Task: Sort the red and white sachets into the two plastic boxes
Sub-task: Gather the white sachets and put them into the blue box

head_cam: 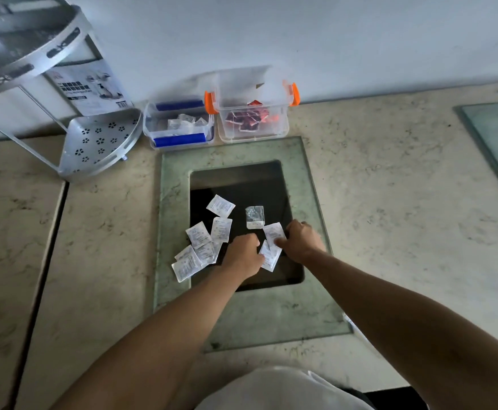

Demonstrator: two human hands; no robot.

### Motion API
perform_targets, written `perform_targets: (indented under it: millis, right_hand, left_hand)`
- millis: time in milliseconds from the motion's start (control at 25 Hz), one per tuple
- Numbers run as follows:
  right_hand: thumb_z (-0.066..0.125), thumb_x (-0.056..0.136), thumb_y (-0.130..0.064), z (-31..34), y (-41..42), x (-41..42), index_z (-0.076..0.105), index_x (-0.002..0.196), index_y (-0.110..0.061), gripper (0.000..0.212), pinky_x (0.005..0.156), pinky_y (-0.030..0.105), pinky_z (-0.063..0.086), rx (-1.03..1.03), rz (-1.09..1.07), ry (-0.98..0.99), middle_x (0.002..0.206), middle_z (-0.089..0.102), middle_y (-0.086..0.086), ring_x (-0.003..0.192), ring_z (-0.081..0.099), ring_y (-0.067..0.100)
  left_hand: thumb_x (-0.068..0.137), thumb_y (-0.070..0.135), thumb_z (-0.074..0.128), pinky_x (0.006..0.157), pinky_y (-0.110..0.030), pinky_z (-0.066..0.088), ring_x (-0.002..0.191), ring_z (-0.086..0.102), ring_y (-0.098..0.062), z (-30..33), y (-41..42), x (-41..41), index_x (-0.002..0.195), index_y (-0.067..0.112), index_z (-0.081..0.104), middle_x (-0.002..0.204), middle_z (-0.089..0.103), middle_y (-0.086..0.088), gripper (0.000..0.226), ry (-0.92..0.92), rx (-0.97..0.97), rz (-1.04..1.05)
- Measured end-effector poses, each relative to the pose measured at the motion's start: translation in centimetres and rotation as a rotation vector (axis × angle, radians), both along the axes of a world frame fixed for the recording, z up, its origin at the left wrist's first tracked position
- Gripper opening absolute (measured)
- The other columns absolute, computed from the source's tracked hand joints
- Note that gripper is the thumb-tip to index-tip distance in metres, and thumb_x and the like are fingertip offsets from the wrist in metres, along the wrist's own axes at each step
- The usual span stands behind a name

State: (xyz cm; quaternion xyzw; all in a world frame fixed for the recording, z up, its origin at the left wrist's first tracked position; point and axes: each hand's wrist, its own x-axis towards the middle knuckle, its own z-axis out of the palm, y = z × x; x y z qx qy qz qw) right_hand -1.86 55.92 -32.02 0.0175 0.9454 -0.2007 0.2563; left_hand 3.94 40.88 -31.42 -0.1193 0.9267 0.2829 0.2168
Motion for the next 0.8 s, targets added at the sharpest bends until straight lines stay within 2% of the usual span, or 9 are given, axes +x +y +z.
perform_targets:
  millis: [160, 280, 360, 480, 680, 760, 800]
  right_hand:
    - [0.071, 0.082, -0.035, -0.8, -1.2, -0.2, 0.053, 0.115, -0.011, 0.045, 0.076, 0.036, 0.047, 0.041, 0.004, 0.011, 0.121, 0.054, 0.010, 0.104, 0.062, 0.031]
    - [0.067, 0.082, -0.025, -0.9, -1.4, -0.7, 0.058, 0.109, -0.014, 0.031, 0.076, 0.034, 0.051, -0.017, -0.033, 0.008, 0.114, 0.061, 0.008, 0.092, 0.060, 0.025]
    - [0.066, 0.082, -0.023, -1.1, -1.2, -0.8, 0.056, 0.108, -0.015, 0.029, 0.070, 0.032, 0.048, -0.044, -0.064, -0.003, 0.105, 0.064, 0.007, 0.084, 0.057, 0.024]
    - [0.072, 0.079, -0.025, -1.3, -1.2, -0.4, 0.047, 0.111, -0.015, 0.042, 0.069, 0.035, 0.050, -0.060, -0.069, -0.014, 0.104, 0.064, 0.010, 0.087, 0.061, 0.027]
    - [0.076, 0.076, -0.021, -1.4, -0.9, 0.0, 0.050, 0.121, -0.014, 0.053, 0.088, 0.040, 0.054, -0.059, -0.068, -0.004, 0.123, 0.051, 0.013, 0.103, 0.061, 0.032]
    - [0.076, 0.076, -0.022, -1.4, -0.8, 0.1, 0.052, 0.124, -0.011, 0.055, 0.090, 0.039, 0.053, -0.035, -0.069, -0.015, 0.126, 0.046, 0.013, 0.106, 0.060, 0.033]
    - [0.076, 0.076, -0.024, -1.5, -0.8, 0.2, 0.053, 0.125, -0.009, 0.055, 0.092, 0.039, 0.053, -0.018, -0.069, -0.014, 0.127, 0.046, 0.014, 0.109, 0.059, 0.034]
  left_hand:
    - [0.078, 0.034, 0.073, 0.075, -0.037, 0.047, 0.098, 0.064, -0.033, -1.3, 1.6, -0.7, 0.103, 0.005, 0.063, 0.103, 0.068, -0.015, 0.039, 0.072, -0.051, -0.062]
    - [0.074, 0.042, 0.079, 0.083, -0.040, 0.050, 0.103, 0.063, -0.033, -1.9, 2.5, -0.5, 0.117, 0.006, 0.057, 0.114, 0.061, -0.013, 0.061, 0.076, -0.134, -0.132]
    - [0.075, 0.040, 0.079, 0.083, -0.041, 0.051, 0.104, 0.063, -0.034, -2.1, 2.8, -0.5, 0.120, 0.005, 0.053, 0.117, 0.058, -0.014, 0.063, 0.089, -0.202, -0.171]
    - [0.079, 0.027, 0.072, 0.080, -0.039, 0.050, 0.102, 0.061, -0.034, -1.8, 2.8, -0.2, 0.116, 0.004, 0.054, 0.116, 0.058, -0.014, 0.048, 0.131, -0.257, -0.192]
    - [0.086, 0.013, 0.058, 0.074, -0.039, 0.048, 0.104, 0.061, -0.036, -0.8, 1.6, 0.7, 0.108, 0.005, 0.057, 0.113, 0.061, -0.016, 0.024, 0.090, -0.350, -0.273]
    - [0.086, 0.014, 0.056, 0.071, -0.039, 0.047, 0.095, 0.066, -0.037, -0.5, 0.3, 1.2, 0.095, 0.008, 0.056, 0.105, 0.066, -0.017, 0.011, -0.003, -0.229, -0.174]
    - [0.085, 0.016, 0.056, 0.066, -0.038, 0.049, 0.085, 0.069, -0.036, -0.4, -0.5, 1.5, 0.086, 0.010, 0.053, 0.096, 0.069, -0.016, 0.007, -0.058, -0.097, -0.036]
